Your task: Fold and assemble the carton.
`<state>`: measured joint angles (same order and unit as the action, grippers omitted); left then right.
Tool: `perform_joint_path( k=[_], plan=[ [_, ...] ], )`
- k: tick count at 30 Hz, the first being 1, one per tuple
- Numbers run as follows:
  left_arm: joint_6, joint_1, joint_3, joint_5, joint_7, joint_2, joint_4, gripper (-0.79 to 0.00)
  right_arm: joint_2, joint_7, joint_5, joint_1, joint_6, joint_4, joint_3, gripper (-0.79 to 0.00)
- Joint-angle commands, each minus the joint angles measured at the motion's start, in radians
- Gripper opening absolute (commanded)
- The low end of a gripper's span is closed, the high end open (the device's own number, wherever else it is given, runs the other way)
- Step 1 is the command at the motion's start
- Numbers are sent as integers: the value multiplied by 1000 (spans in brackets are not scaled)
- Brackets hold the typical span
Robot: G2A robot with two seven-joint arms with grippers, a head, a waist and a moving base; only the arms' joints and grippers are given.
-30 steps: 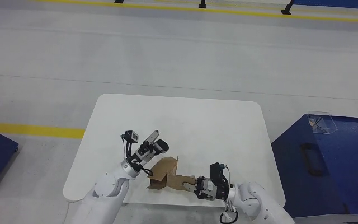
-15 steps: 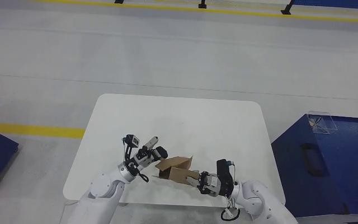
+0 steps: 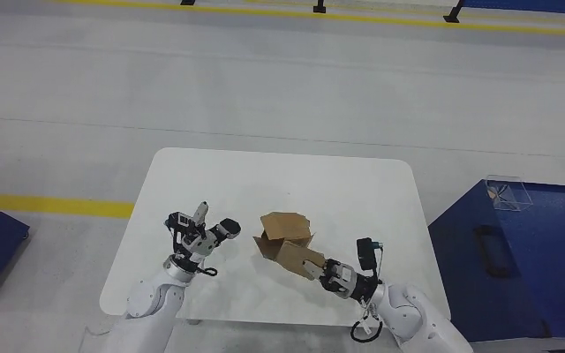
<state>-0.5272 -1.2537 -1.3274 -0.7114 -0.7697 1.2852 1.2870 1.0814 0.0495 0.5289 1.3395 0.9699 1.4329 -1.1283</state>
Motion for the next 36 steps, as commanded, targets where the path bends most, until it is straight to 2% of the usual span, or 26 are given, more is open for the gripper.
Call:
perform_joint_path(
  k=[1, 4, 7, 10, 14, 24, 36],
  plan=[
    [-103, -20, -15, 169, 34, -6, 14, 0, -6, 100, -148, -20, -13, -13, 7, -785],
    [-152, -47, -29, 433, 103, -16, 65, 0, -14, 209, -301, -37, -38, -17, 10, -785],
    [-140, -80, -41, 704, 193, -22, 132, 0, -22, 333, -452, -51, -75, -18, 19, -785],
    [-89, -110, -49, 915, 267, -27, 197, 0, -31, 476, -578, -73, -120, -22, 28, -785],
    [-14, -132, -45, 1065, 292, -32, 247, 0, -38, 604, -658, -92, -154, -21, 40, -785],
    [101, -120, -32, 1191, 204, -46, 259, 0, -42, 775, -717, -130, -219, -35, 73, -785],
    [191, -64, 41, 1163, 83, -46, 212, 0, -36, 820, -730, -161, -200, -51, 100, -785]
  ],
)
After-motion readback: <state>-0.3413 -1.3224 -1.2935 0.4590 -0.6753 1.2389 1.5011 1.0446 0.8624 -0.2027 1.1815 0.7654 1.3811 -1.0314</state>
